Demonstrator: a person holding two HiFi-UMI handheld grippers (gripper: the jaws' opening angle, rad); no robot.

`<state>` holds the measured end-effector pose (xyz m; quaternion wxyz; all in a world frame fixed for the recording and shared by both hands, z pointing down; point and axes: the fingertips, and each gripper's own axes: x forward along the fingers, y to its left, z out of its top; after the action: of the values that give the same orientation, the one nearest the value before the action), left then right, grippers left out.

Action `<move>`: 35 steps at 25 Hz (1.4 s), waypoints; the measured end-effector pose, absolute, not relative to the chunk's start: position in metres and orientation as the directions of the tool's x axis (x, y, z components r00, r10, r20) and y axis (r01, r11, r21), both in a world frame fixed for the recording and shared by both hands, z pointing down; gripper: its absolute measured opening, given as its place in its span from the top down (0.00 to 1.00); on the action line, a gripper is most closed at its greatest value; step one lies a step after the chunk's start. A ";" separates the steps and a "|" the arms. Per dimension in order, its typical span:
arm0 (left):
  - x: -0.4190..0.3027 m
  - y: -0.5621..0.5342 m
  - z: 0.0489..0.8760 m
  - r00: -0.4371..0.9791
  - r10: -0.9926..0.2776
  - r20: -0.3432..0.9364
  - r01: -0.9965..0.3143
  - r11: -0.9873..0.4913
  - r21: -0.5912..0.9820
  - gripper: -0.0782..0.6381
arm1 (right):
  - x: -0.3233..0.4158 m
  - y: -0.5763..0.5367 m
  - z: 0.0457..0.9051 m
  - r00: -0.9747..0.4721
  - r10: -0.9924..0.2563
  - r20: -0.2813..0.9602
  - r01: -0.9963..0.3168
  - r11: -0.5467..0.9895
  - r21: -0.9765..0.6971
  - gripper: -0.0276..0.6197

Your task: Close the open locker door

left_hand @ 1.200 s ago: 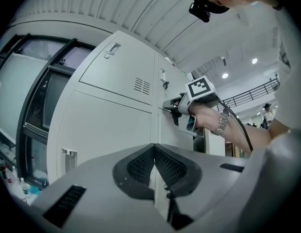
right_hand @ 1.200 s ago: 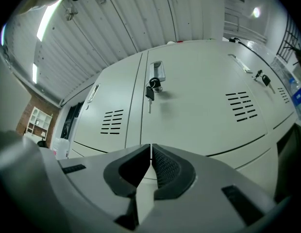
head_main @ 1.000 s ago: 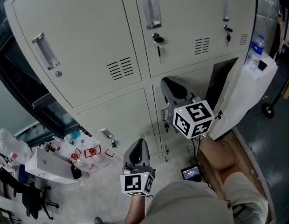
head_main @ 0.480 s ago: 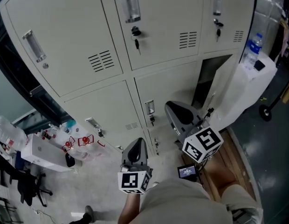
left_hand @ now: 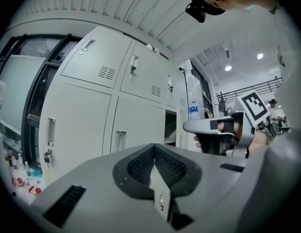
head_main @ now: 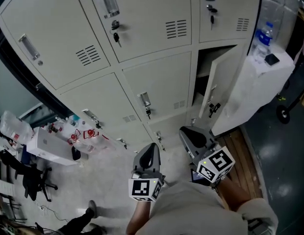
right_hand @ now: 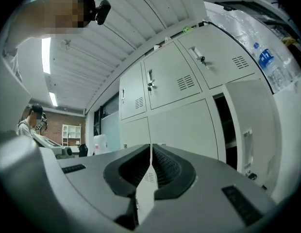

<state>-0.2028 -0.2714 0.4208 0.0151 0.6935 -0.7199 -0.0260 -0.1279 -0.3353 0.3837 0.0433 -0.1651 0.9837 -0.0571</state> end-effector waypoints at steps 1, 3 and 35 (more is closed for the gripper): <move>-0.196 -0.270 0.423 -0.042 -0.999 -0.009 -0.997 0.042 0.059 0.88 | -0.121 -0.332 0.390 -0.944 -0.325 -0.059 -0.316 0.940 -0.126 0.91; -0.184 -0.266 0.426 -0.058 -0.998 -0.002 -0.996 0.058 0.062 0.88 | -0.107 -0.325 0.403 -0.949 -0.313 -0.044 -0.306 0.944 -0.121 0.91; -0.104 -0.191 0.492 -0.224 -0.974 0.031 -0.970 0.226 0.094 0.88 | -0.047 -0.246 0.507 -0.977 -0.203 0.067 -0.211 0.965 -0.155 0.91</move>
<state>-0.1038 -0.1913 0.4924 0.0412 0.6214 -0.7820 -0.0273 -0.0470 -0.2462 0.5070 -0.0251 -0.1047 0.9909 -0.0808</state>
